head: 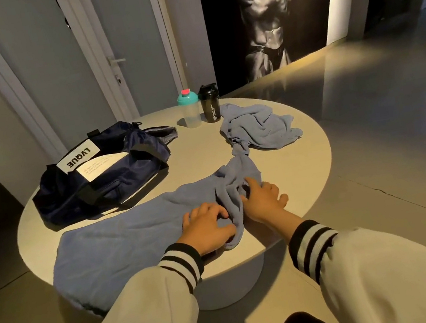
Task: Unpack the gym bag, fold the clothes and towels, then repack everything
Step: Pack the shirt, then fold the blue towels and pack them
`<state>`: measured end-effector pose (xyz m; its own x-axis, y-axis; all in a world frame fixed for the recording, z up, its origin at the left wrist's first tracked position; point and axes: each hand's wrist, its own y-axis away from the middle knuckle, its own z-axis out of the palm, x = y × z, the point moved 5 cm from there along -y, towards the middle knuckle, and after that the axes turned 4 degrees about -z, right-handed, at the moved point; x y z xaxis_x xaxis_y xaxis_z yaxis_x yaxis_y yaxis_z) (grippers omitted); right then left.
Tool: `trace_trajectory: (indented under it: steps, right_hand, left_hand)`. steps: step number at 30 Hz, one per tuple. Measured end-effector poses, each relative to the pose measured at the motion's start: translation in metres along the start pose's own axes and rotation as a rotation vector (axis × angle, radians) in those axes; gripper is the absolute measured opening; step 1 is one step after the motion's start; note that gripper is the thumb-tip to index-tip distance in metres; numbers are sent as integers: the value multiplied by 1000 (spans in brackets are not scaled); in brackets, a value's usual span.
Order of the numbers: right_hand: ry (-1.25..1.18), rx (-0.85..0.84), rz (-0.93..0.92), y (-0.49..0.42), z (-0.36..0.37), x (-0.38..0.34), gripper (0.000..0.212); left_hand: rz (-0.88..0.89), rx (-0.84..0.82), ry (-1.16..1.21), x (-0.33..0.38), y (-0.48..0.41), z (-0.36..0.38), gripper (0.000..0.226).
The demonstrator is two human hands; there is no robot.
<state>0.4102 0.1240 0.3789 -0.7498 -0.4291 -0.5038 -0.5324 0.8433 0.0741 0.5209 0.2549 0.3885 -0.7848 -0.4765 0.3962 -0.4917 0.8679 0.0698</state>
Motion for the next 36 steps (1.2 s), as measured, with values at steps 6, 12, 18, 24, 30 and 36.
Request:
trace_trajectory:
  steps: [6, 12, 18, 24, 30, 36]
  right_hand:
    - [-527, 229, -271, -13, -8, -21, 19]
    - [-60, -89, -205, -23, 11, -18, 57]
    - [-692, 216, -343, -15, -9, -21, 21]
    - [-897, 496, -65, -6, -63, 37, 31]
    - [-48, 129, 198, -8, -39, 78, 39]
    - [-309, 407, -81, 1, -58, 66, 48]
  left_hand:
    - [-22, 103, 286, 12, -12, 5, 37]
    - [23, 18, -147, 11, -19, 26, 64]
    - [56, -30, -272, 16, -20, 27, 62]
    - [139, -160, -314, 47, -33, 41, 71]
    - [241, -221, -304, 69, -32, 47, 53]
    - [182, -324, 199, 89, -22, 32, 47]
